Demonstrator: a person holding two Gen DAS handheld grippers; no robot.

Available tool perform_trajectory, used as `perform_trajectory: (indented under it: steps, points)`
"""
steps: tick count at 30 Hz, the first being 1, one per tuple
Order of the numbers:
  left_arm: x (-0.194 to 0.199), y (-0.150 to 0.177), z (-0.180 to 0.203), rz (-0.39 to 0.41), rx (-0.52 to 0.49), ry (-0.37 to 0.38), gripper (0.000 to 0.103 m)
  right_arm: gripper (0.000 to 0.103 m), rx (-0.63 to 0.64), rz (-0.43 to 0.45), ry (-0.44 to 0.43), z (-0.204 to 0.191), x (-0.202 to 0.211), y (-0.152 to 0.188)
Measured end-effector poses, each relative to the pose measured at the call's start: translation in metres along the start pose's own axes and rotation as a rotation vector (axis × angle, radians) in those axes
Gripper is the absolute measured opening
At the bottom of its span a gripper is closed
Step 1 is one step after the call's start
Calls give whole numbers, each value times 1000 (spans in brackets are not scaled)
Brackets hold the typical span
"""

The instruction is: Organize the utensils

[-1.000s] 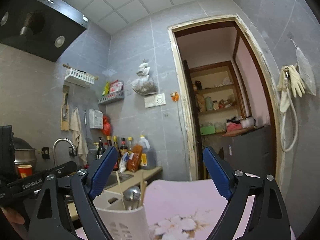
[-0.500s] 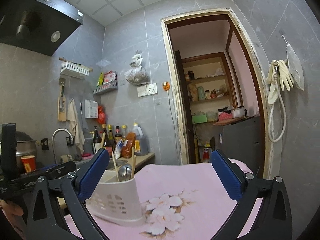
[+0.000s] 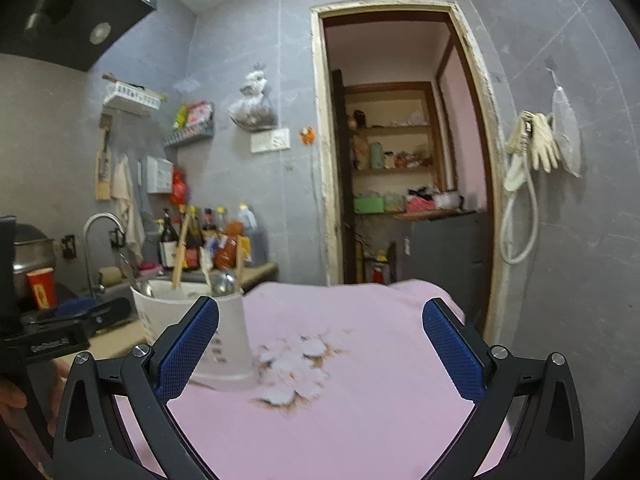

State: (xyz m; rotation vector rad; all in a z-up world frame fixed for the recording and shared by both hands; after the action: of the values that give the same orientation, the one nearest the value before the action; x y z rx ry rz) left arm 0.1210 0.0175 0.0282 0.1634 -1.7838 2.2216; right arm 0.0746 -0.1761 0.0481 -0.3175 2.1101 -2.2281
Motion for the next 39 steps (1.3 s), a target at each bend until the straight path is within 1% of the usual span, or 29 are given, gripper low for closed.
perform_trajectory:
  steps: [6, 12, 17, 24, 29, 39]
  points:
    - [13, 18, 4, -10, -24, -14, 94, 103, -18, -62, 67, 13, 12, 19]
    - [27, 30, 8, 32, -43, -42, 94, 103, 15, -108, 138, 16, 24, 36]
    - [32, 35, 9, 49, -76, -67, 94, 103, 41, -109, 169, 10, 36, 42]
    - [39, 42, 5, 57, -67, -89, 94, 103, 44, -99, 205, 6, 45, 46]
    - [41, 43, 6, 62, -74, -102, 94, 103, 20, -108, 201, 10, 45, 49]
    - [42, 45, 7, 57, -74, -101, 94, 103, 9, -112, 198, 12, 45, 50]
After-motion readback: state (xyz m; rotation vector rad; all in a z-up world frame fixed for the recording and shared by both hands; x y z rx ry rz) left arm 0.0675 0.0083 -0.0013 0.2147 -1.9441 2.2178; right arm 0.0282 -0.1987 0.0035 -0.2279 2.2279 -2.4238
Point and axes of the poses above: each gripper's, at about its wrist camera, not at the fingertips, and x roughly against the way its jaws point, z to its right, y to its underside, the point moved 5 cm from there along -x, roughly the way its jaws point, and after that the axes turned 4 degrees about x, right-handed, at the moved point
